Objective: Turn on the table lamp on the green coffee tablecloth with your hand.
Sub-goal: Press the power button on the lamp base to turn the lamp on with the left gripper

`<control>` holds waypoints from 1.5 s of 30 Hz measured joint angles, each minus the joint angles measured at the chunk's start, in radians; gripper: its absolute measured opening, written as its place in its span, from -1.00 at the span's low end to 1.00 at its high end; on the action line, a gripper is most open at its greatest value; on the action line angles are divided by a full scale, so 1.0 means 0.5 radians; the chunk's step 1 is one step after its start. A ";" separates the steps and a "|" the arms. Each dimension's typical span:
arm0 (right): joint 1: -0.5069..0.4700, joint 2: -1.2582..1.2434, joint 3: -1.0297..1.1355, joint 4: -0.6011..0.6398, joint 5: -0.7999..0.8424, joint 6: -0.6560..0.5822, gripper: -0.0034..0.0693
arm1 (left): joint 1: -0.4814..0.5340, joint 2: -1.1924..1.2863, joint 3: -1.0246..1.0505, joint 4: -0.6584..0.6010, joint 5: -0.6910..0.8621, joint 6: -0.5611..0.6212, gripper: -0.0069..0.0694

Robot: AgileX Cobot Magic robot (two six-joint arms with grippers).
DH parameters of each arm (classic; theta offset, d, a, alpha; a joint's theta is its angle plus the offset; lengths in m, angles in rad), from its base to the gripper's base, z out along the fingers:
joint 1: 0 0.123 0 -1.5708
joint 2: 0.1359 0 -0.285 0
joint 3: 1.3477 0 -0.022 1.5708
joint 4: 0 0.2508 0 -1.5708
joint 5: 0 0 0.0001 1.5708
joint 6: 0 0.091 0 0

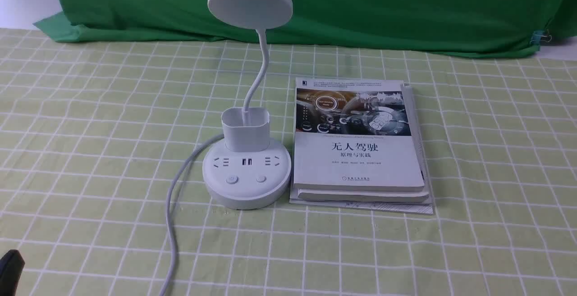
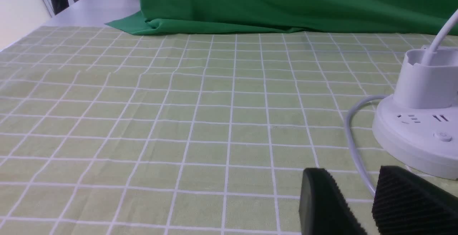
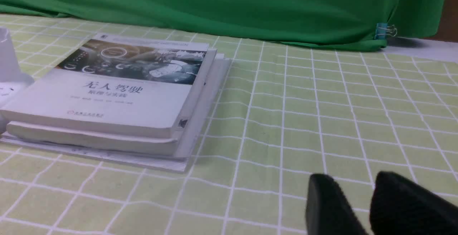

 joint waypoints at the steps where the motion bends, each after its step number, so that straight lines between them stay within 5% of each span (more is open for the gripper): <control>1: 0.000 0.000 0.000 0.000 0.000 0.000 -0.23 | 0.000 0.000 0.000 0.000 0.000 0.000 -0.28; 23: 0.000 0.000 0.000 0.000 0.000 0.000 -0.23 | 0.000 0.000 0.000 -0.129 -0.155 0.003 -0.23; 45: 0.000 0.000 0.000 0.000 0.000 0.000 -0.23 | 0.000 0.078 -0.123 -0.411 -1.276 -0.015 -0.20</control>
